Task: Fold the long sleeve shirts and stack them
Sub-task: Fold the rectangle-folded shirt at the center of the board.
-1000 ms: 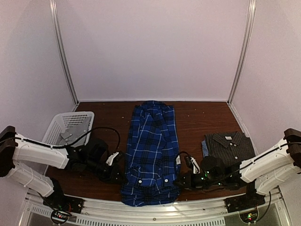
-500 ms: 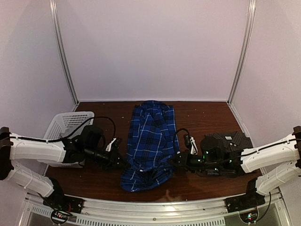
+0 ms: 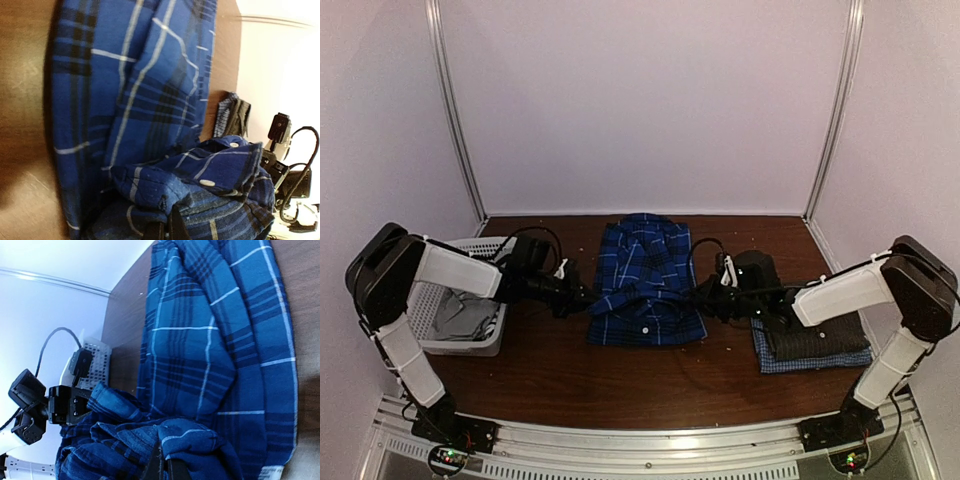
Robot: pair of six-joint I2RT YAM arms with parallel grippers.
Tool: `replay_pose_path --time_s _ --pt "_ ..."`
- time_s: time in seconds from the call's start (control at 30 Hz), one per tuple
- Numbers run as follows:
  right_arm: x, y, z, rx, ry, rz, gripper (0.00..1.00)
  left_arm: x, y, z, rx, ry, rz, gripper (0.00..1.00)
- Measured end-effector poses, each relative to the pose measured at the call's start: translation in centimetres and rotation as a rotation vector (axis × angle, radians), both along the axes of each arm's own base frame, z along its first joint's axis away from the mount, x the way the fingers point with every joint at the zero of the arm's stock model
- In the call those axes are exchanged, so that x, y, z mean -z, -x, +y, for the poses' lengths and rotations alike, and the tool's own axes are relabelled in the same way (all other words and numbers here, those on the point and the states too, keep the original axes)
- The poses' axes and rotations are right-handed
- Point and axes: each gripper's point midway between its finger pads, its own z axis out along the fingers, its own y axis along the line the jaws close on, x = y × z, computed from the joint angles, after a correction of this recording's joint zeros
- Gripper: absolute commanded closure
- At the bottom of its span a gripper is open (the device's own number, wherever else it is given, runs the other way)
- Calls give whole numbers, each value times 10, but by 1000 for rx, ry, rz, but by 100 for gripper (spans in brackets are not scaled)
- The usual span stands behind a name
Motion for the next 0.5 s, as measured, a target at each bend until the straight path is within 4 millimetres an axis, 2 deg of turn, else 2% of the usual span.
replay_pose_path --time_s 0.1,0.23,0.5 --pt "26 -12 -1 2 17 44 100 28 -3 5 -22 -42 53 100" --pt "48 -21 4 -13 18 77 100 44 -4 7 -36 -70 76 100" --pt "46 -28 4 -6 -7 66 100 42 -13 6 -48 -80 46 100"
